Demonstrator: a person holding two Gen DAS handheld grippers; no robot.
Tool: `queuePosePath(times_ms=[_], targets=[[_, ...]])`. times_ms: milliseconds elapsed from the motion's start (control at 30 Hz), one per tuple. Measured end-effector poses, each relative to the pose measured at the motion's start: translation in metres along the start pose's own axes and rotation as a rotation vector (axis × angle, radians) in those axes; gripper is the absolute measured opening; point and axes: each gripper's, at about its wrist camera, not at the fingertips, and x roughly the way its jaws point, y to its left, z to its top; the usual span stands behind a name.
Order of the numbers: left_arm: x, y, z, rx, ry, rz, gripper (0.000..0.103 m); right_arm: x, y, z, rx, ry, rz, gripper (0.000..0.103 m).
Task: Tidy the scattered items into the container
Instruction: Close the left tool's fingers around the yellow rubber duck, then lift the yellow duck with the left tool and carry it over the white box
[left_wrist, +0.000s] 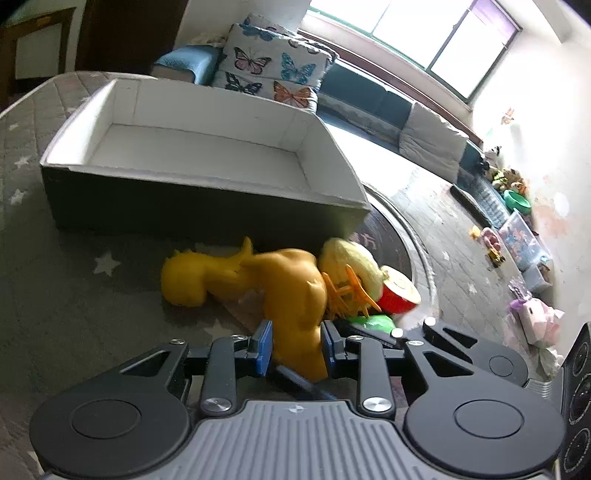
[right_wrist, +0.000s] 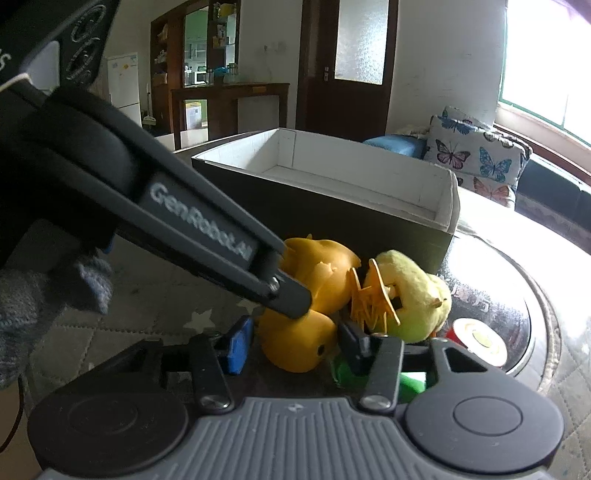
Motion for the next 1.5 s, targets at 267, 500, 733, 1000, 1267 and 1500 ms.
queuePosePath(times_ms=[267, 500, 733, 1000, 1267, 1500], targets=[[0.0, 0.009, 0.013, -0.062, -0.035, -0.005, 0.032, -0.012, -0.006, -0.001, 0.033, 0.003, 0.012, 0.049], [0.007, 0.015, 0.016, -0.139, -0.022, -0.045, 0.033, -0.022, -0.011, -0.005, 0.043, 0.008, 0.04, 0.049], [0.014, 0.019, 0.013, -0.21, 0.003, -0.079, 0.036, -0.033, -0.015, -0.012, 0.075, 0.001, 0.084, 0.048], [0.022, 0.018, 0.008, -0.275, 0.002, -0.104, 0.036, -0.045, -0.019, -0.013, 0.1, -0.025, 0.121, 0.041], [0.025, 0.013, 0.006, -0.281, 0.008, -0.073, 0.036, -0.038, -0.017, -0.007, 0.115, 0.012, 0.101, 0.045], [0.032, 0.011, 0.007, -0.284, 0.005, -0.056, 0.038, -0.027, -0.007, -0.009, 0.057, 0.022, 0.073, 0.046]])
